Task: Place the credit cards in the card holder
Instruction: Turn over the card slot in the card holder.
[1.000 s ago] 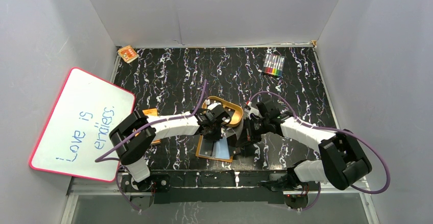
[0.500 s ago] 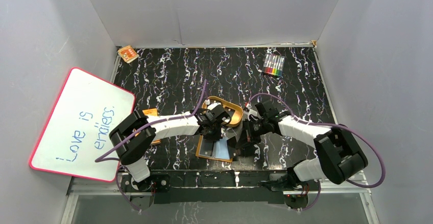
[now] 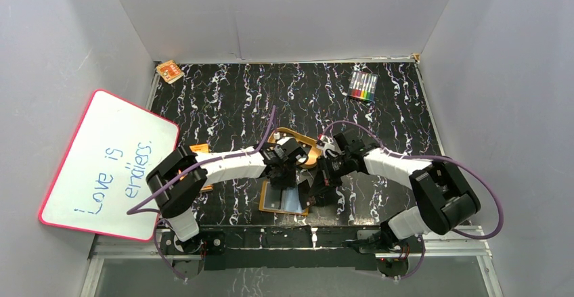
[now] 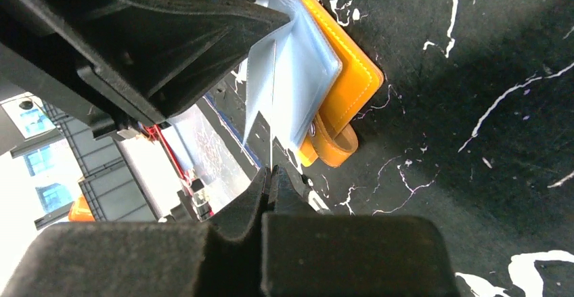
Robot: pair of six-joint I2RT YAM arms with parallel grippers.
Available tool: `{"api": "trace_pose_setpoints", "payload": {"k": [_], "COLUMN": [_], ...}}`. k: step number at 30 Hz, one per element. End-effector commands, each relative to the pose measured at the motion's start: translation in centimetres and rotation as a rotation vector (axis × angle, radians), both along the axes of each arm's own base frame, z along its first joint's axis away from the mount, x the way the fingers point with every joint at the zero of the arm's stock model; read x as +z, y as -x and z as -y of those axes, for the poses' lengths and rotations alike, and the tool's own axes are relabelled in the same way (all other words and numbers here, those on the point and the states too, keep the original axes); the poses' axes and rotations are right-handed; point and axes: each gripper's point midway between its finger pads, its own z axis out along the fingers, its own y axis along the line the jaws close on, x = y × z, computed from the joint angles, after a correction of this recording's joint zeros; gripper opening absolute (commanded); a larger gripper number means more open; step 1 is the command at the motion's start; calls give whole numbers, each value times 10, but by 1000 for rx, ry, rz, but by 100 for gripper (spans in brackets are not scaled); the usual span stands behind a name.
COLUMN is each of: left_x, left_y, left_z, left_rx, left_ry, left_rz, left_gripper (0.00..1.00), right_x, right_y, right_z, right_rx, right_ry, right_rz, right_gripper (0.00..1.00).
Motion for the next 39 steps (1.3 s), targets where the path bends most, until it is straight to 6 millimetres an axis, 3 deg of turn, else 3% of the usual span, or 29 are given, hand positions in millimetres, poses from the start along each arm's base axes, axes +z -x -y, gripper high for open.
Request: {"api": "trace_pose_setpoints", "payload": {"k": [1,7,13,15,19,23,27,33,39], "left_x": [11,33,51,69,107,104,85,65,49], "left_y": [4,-2,-4,-5,-3,11,16,8,4], "left_z": [-7,-1,4,8,-28,-64,-58,-59,-86], "left_rx": [-14,-18,-23,-20,96,180,144,159,262], "left_ry": [-43,-15,20,56,109,188,238,163,63], "left_rz": [-19,12,31,48,158,224,215,207,218], "left_gripper": [34,50,57,58,59,57,50,35,26], "right_x": [10,9,8,9,13,4,-6,6,9], "right_y": [-5,-5,-4,-2,-1,-3,-5,-7,-2], "right_z": [-8,-9,-12,-15,-34,-65,-83,-67,-49], "right_rx": [37,38,45,53,68,60,47,-9,-73], "right_ry": [-42,-49,-49,-47,-55,-40,-32,6,-6], "right_rz": [23,18,12,13,20,25,24,91,90], "right_gripper": [0,0,0,0,0,0,0,0,0]}}
